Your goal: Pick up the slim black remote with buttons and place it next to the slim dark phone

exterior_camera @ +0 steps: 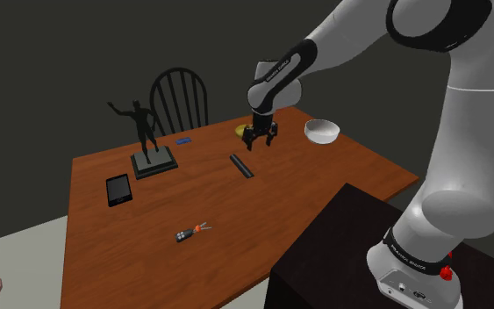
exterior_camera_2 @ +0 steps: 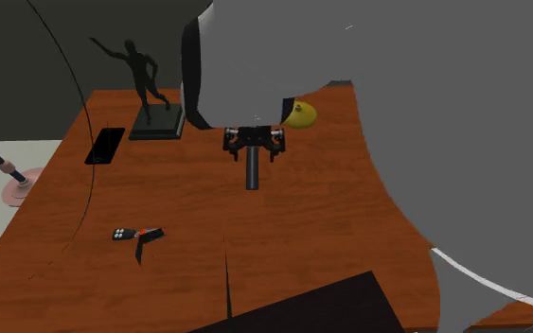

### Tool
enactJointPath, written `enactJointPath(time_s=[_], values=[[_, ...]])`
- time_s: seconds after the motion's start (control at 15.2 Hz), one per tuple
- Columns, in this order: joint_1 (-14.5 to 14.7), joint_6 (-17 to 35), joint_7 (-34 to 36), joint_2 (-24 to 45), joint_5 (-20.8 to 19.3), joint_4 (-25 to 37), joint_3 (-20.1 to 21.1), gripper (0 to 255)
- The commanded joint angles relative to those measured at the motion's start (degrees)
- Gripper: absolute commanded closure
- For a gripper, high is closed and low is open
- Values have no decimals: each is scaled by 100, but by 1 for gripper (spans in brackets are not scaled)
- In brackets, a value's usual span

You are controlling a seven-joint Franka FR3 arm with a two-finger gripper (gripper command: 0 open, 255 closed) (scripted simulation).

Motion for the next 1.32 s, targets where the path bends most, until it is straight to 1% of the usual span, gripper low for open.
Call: enactJointPath(time_s=[0.0, 0.33, 0.73, 1.25], values=[[-39, 140, -39, 495, 102, 340, 29, 0], [-168, 260, -103, 1637, 280, 1327, 106, 0], [-306, 169, -94, 2989, 396, 2736, 181, 0], [-307, 443, -108, 3491, 426, 2966, 223, 0]])
